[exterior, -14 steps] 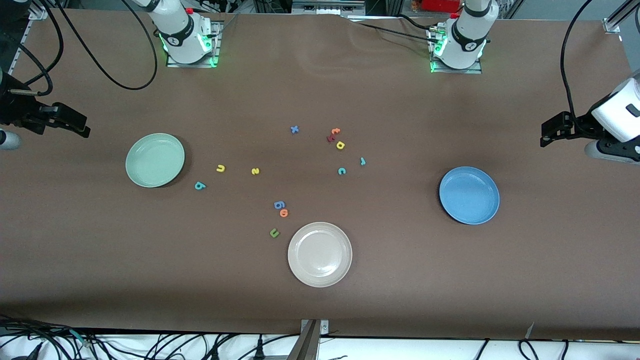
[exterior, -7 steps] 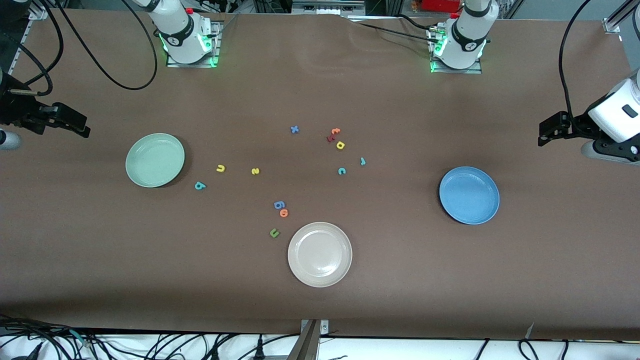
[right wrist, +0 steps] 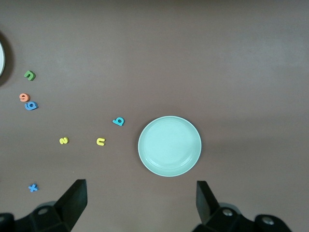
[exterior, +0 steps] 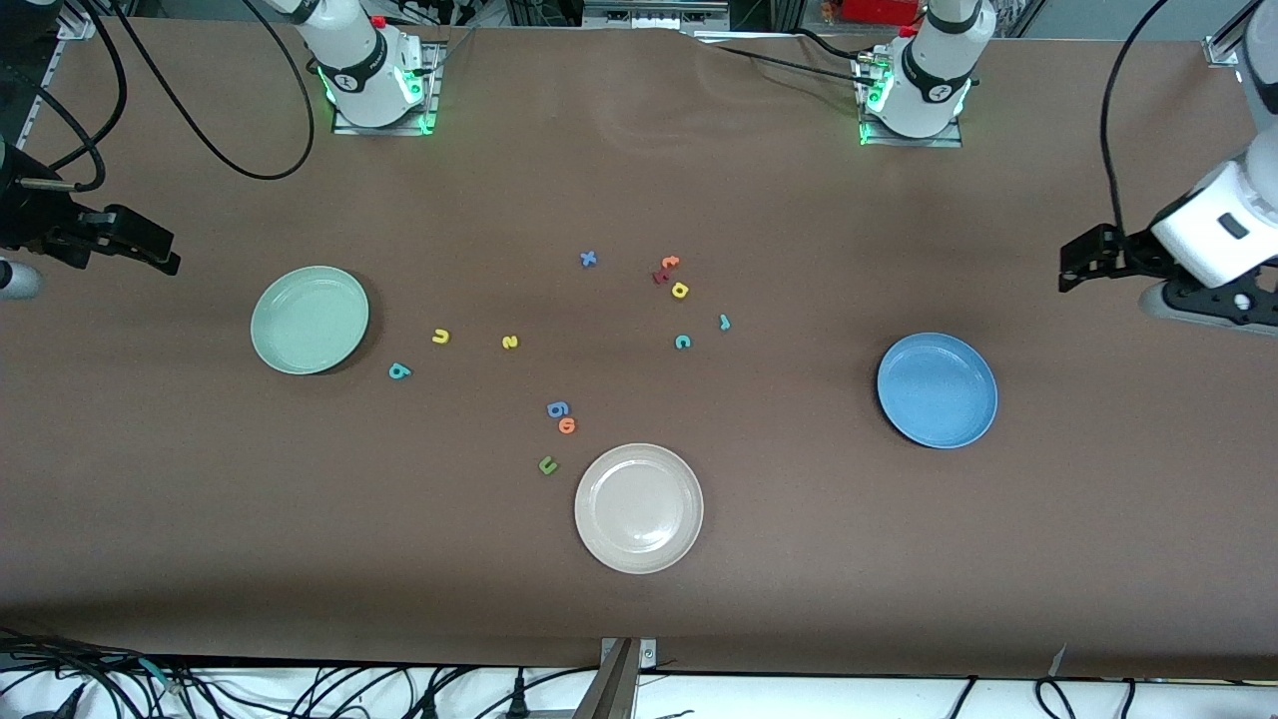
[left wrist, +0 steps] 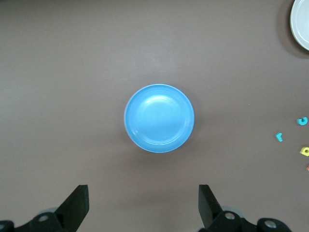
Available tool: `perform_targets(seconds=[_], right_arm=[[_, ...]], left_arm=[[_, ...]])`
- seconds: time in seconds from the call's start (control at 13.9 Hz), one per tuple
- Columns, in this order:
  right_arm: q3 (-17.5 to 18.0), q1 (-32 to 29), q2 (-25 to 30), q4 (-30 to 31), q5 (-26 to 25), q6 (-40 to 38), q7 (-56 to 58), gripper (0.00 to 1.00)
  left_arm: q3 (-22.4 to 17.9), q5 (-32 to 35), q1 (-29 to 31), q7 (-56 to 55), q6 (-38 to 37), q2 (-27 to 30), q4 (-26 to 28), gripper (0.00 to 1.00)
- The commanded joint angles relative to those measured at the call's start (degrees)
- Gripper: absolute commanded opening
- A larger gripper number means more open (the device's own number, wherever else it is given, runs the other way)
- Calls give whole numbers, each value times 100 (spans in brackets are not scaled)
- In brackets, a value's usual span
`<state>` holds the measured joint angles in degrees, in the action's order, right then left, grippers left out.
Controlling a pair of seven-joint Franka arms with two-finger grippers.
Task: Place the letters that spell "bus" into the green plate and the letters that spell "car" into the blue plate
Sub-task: 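Reach the right gripper to a cyan letter while the left gripper reaches another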
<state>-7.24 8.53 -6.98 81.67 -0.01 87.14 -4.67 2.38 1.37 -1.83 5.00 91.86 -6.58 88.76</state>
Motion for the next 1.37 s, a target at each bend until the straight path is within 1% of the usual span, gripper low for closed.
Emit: perform_targets(seconds=[0.0,0.14,0.29,0.43,0.5,0.65,0.72,0.87,0.94,1.01,1.08,1.3], right_arm=[[12,0,48,42,-34,32,-60,100],[30,8,-22,51,1,40,-96,100],[30,17,-145,60,150,32,-96,100],[39,26,-320,69,151,40,-87,100],[39,104,-408,77,160,49,-96,100],[39,245,-584,121,168,285,-191,100],[39,324,-663,200,168,443,-488,99],[39,509,-673,585,160,760,-754,99],[39,509,-673,839,168,926,-763,99],[39,527,-664,1120,177,1137,-772,99],[47,553,-647,1384,177,1357,-781,99],[284,553,-603,2141,177,2139,-1044,99]], left_arm=[[-19,-128,-386,-262,25,-211,-8,100],[-10,-189,-589,-629,182,-352,10,100],[-10,-216,-861,-1148,454,-475,115,100],[-10,-269,-1116,-1719,919,-572,395,100],[-10,-530,-1144,-1930,1243,-616,597,100],[16,-664,-1397,-2203,1815,-616,1036,100],[17,-647,-1564,-2492,2183,-616,1282,100],[25,-533,-1967,-3369,3140,-616,1923,100],[25,-393,-2144,-3792,3519,-634,2213,100],[25,-175,-2320,-4187,3715,-642,2416,100],[34,19,-2469,-4478,3803,-686,2522,100],[61,39,-2558,-4840,3875,-1037,2471,100]])
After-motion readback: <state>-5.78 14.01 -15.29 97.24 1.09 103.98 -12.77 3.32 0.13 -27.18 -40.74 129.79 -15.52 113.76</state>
